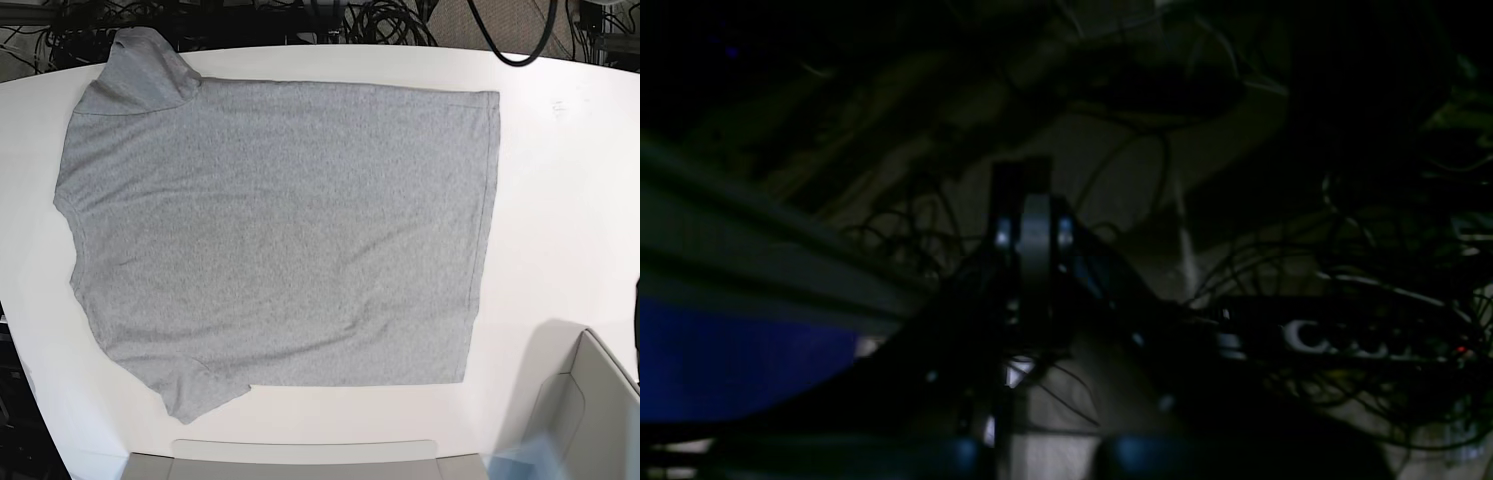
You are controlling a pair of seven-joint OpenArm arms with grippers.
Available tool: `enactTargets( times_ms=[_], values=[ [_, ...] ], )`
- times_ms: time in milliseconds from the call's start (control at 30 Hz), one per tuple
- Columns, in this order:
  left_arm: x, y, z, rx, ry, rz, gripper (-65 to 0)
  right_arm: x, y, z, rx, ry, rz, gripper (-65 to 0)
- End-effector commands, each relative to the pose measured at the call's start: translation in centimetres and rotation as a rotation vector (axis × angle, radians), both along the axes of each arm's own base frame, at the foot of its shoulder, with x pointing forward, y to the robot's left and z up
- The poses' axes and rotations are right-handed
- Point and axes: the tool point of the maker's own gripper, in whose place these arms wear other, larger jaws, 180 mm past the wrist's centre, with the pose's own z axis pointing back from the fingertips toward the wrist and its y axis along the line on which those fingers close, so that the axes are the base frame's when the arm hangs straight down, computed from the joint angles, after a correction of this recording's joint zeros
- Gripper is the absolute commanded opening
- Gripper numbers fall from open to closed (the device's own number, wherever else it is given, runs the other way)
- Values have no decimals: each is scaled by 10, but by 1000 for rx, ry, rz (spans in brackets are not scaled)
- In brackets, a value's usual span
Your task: Fold the T-shirt properly
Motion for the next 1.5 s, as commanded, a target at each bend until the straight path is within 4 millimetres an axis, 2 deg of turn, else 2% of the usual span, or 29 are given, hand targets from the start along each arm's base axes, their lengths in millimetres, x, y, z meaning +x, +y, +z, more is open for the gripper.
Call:
enactTargets(
  times_ms=[0,67,133,233,333,433,500,600,733,833,1100,1233,1300,1400,1467],
  values=[
    [4,-1,16,6,-75,-15,-646,3,-4,17,5,-60,-24,-647],
    [6,0,34,13,-128,-21,-638,5,-6,38,23,-109,-69,-647],
    [13,2,54,22,-195,-25,-603,6,-13,58,38,-142,-101,-647],
    [26,2,89,33,-305,-32,-550,19,-22,90,75,-170,-126,-647],
    [38,2,117,41,-395,-39,-547,32,-29,122,115,-198,-137,-647],
    [42,2,136,47,-444,-43,-546,42,-38,149,163,-217,-154,-647],
    [45,3,136,46,-432,-38,-546,50,-51,158,185,-206,-168,-646],
    [48,4,127,43,-380,-31,-546,56,-76,158,204,-173,-196,-622],
    [48,4,125,43,-374,-30,-546,64,-105,158,211,-154,-223,-501],
    [49,4,125,43,-376,-29,-546,70,-119,160,210,-146,-227,-446],
    [50,4,125,45,-377,-28,-546,104,-164,156,234,-96,-283,-440],
    [51,4,125,45,-379,-28,-546,119,-179,144,217,-79,-297,-440],
    [50,4,125,44,-377,-27,-546,120,-189,134,197,-55,-313,-440],
    [50,4,125,45,-376,-27,-546,124,-194,124,191,-35,-327,-441],
    [50,4,125,45,-376,-27,-546,132,-188,122,237,-48,-320,-441]
  ],
)
